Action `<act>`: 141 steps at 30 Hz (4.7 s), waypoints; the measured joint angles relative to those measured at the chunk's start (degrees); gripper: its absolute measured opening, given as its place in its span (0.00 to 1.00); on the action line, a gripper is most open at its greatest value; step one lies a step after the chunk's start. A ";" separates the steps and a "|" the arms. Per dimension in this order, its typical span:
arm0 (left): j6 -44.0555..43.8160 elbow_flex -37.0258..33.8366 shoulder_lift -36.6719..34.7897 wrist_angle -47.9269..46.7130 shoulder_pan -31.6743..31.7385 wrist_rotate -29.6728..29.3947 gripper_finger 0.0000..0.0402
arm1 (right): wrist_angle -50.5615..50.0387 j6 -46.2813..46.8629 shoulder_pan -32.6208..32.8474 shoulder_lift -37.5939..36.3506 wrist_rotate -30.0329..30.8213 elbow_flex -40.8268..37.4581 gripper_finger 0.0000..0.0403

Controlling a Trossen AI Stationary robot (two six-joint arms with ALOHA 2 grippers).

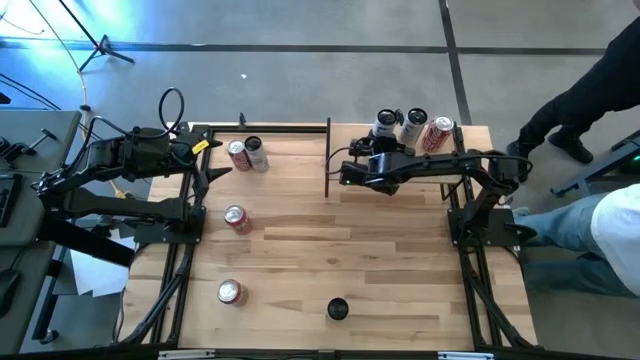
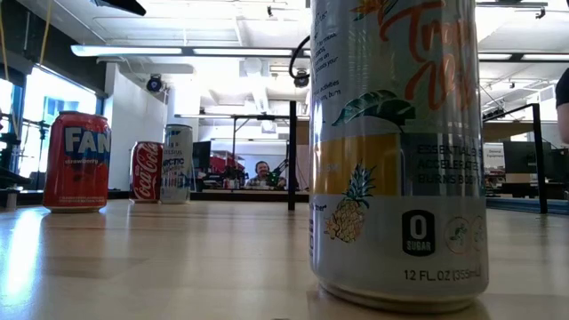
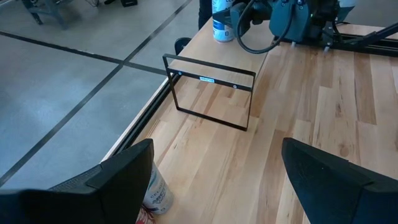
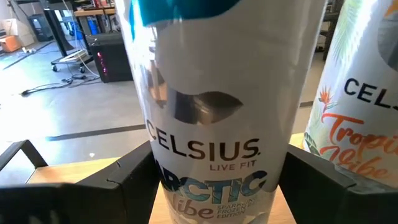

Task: Place canned beverage on shelf
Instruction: Put the white soda can on the shelf, then move the shelf to the top right of the table

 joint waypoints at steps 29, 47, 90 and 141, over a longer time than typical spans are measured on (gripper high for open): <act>0.00 -0.01 0.00 -0.02 -0.01 0.00 0.83 | 4.83 -5.09 -1.00 0.00 -0.60 0.00 0.68; 0.00 -0.02 0.00 0.01 -0.01 0.01 0.83 | 5.02 -5.05 -0.96 0.09 -5.49 0.00 0.96; 0.00 -0.02 0.00 -0.01 -0.01 0.01 0.83 | -24.59 30.44 29.51 0.15 -34.35 4.85 0.83; 0.00 0.00 0.00 0.00 -0.01 0.01 0.83 | -14.86 8.61 25.64 0.13 -38.75 7.91 0.00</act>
